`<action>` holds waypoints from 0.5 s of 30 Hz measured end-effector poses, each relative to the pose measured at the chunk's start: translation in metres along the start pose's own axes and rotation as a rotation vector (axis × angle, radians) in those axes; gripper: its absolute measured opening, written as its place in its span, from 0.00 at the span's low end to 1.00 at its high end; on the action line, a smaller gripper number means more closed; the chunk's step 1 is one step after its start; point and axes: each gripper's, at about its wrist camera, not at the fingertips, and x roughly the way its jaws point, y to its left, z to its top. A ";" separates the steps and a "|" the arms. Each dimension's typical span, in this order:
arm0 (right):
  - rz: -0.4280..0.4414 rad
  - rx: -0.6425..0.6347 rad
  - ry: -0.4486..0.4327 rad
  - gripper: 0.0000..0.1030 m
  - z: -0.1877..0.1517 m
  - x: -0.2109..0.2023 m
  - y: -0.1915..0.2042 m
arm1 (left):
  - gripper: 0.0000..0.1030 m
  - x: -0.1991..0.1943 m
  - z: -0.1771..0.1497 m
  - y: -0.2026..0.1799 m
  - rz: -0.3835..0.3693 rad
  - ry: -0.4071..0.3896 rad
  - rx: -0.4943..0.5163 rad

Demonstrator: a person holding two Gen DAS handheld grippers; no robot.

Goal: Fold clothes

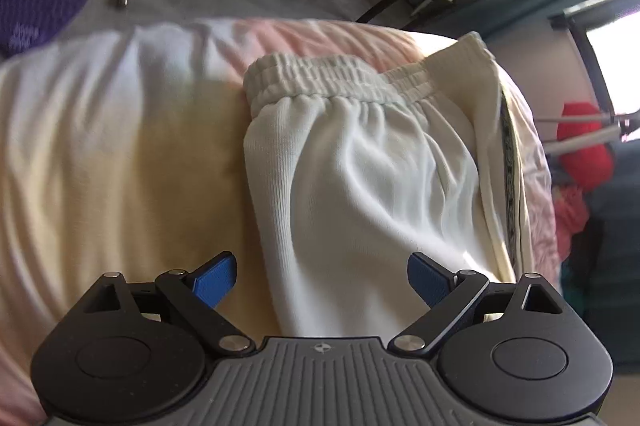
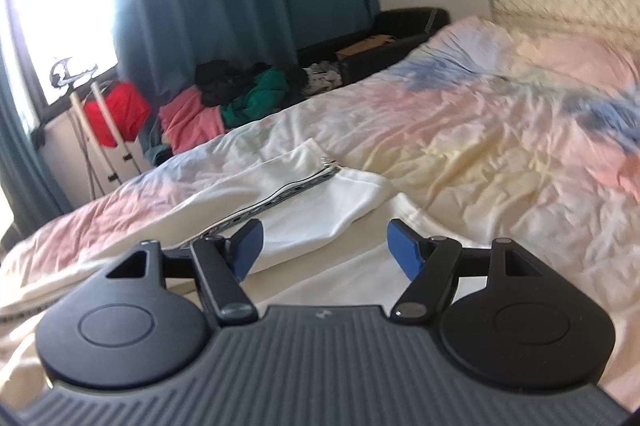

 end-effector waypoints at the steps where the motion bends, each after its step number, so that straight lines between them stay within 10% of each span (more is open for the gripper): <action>1: -0.005 0.034 -0.002 0.69 0.003 0.000 -0.009 | 0.90 0.002 0.001 0.004 -0.008 -0.004 -0.022; 10: -0.172 0.390 0.032 0.71 0.007 0.012 -0.105 | 0.84 -0.011 -0.006 0.025 -0.399 -0.077 -0.131; 15: -0.274 0.542 0.048 0.70 -0.006 0.015 -0.140 | 0.79 -0.015 -0.009 0.040 -0.358 -0.070 -0.171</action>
